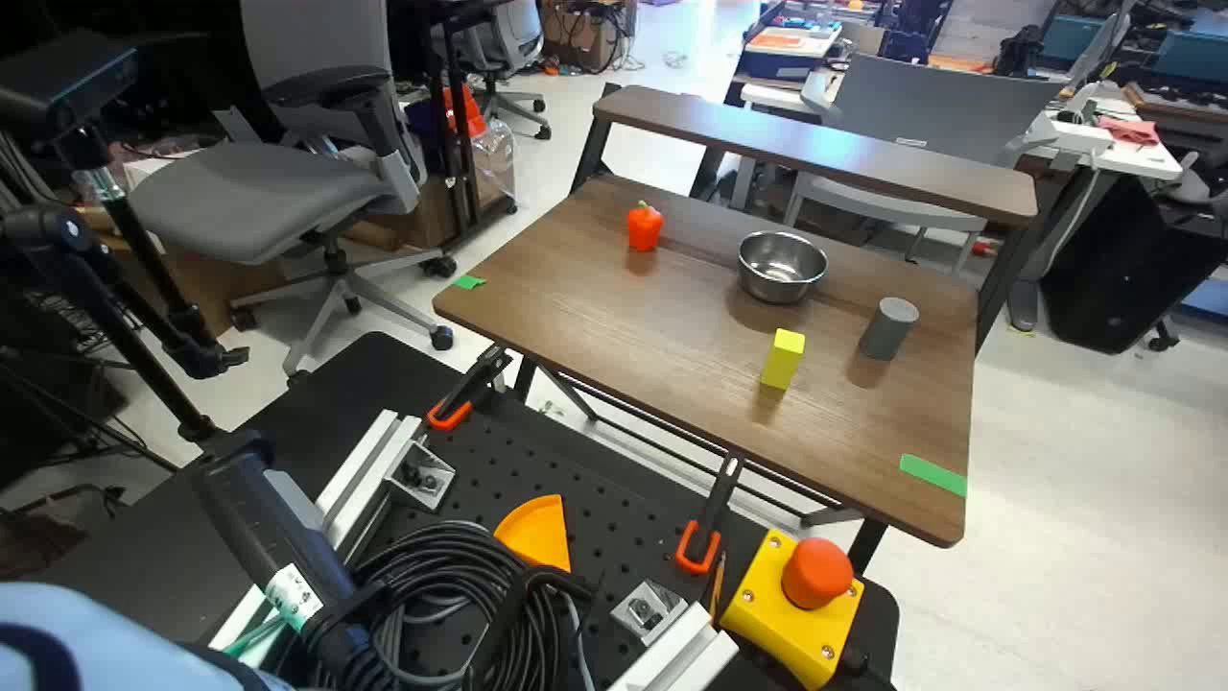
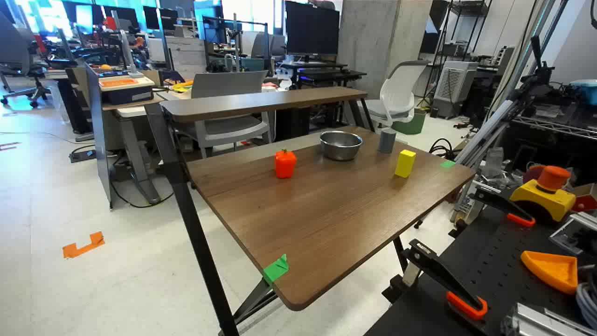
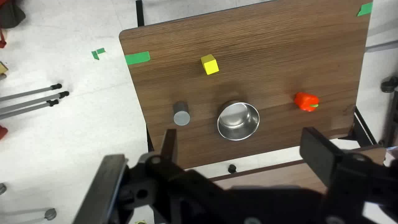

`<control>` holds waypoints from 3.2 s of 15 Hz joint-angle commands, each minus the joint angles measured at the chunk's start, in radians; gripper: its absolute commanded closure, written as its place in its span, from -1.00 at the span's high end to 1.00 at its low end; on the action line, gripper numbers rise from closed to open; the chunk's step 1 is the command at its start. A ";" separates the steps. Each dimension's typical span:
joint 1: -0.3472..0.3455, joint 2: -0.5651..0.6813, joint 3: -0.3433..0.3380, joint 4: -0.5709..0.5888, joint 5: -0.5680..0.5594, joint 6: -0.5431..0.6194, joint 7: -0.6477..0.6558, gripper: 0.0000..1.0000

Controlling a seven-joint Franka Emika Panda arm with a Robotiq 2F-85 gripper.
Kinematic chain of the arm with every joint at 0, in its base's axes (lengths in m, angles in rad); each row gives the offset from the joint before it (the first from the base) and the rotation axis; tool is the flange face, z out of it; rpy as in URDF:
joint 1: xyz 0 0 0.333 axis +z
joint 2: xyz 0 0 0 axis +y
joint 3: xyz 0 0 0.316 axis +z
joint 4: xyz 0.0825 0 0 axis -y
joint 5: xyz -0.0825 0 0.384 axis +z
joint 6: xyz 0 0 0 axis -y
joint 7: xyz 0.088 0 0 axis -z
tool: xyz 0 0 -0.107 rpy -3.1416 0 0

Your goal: Pick up the yellow object from the table and pot it in the put

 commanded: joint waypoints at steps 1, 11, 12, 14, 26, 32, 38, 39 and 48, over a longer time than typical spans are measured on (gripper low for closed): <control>-0.015 0.002 0.013 0.003 0.005 -0.002 -0.004 1.00; -0.001 0.057 0.006 0.042 0.044 -0.021 -0.019 1.00; 0.004 0.084 0.008 0.056 0.057 -0.023 -0.020 1.00; 0.016 0.148 0.023 0.064 0.082 0.008 -0.011 1.00; 0.035 0.658 0.150 0.173 -0.015 0.184 0.131 1.00; 0.056 0.842 0.139 0.241 -0.153 0.217 0.228 1.00; 0.065 0.943 0.138 0.271 -0.198 0.204 0.229 1.00; 0.068 0.957 0.135 0.274 -0.207 0.212 0.235 1.00; 0.089 1.059 0.131 0.350 -0.239 0.179 0.270 0.31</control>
